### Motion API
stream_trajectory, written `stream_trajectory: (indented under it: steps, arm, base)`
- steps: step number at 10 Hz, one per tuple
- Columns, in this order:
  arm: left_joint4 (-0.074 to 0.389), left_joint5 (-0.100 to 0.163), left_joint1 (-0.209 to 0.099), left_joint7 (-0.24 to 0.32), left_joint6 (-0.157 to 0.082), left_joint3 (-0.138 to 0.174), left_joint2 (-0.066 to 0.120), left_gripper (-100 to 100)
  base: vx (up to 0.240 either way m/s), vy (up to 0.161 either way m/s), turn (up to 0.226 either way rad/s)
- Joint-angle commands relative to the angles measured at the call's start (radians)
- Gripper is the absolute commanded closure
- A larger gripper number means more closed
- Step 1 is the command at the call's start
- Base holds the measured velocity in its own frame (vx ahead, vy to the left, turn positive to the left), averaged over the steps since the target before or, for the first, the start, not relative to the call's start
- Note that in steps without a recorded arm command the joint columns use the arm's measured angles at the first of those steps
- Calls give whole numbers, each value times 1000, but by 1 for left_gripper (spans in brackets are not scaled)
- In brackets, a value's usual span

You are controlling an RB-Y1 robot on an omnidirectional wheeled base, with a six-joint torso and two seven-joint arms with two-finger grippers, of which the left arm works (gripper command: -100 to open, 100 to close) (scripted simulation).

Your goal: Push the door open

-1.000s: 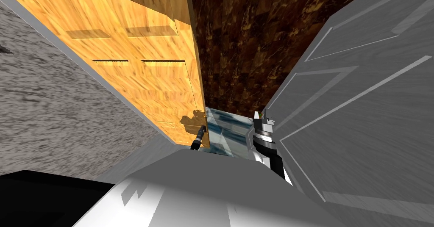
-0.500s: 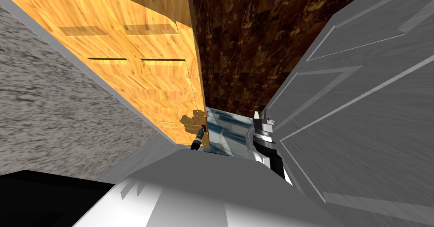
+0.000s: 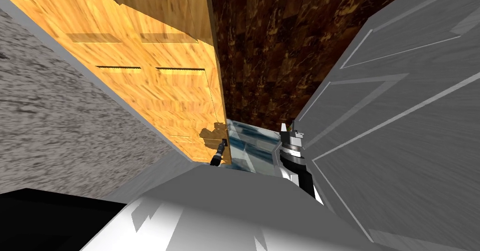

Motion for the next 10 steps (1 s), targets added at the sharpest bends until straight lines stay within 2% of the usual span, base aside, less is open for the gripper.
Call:
stream_trajectory:
  steps: [1,5,8,9,10]
  arm:
    - [-19,8,-3,-2,4,20,14,100]
    - [-8,29,-14,-16,6,69,27,100]
    - [-1,43,-22,-25,8,101,31,100]
    - [-1,43,-22,-25,8,101,31,100]
    - [3,52,-27,-31,9,121,33,100]
  base:
    - [188,-33,43]
    - [209,-55,57]
    - [159,-36,60]
    - [111,-39,32]
    - [129,-42,114]
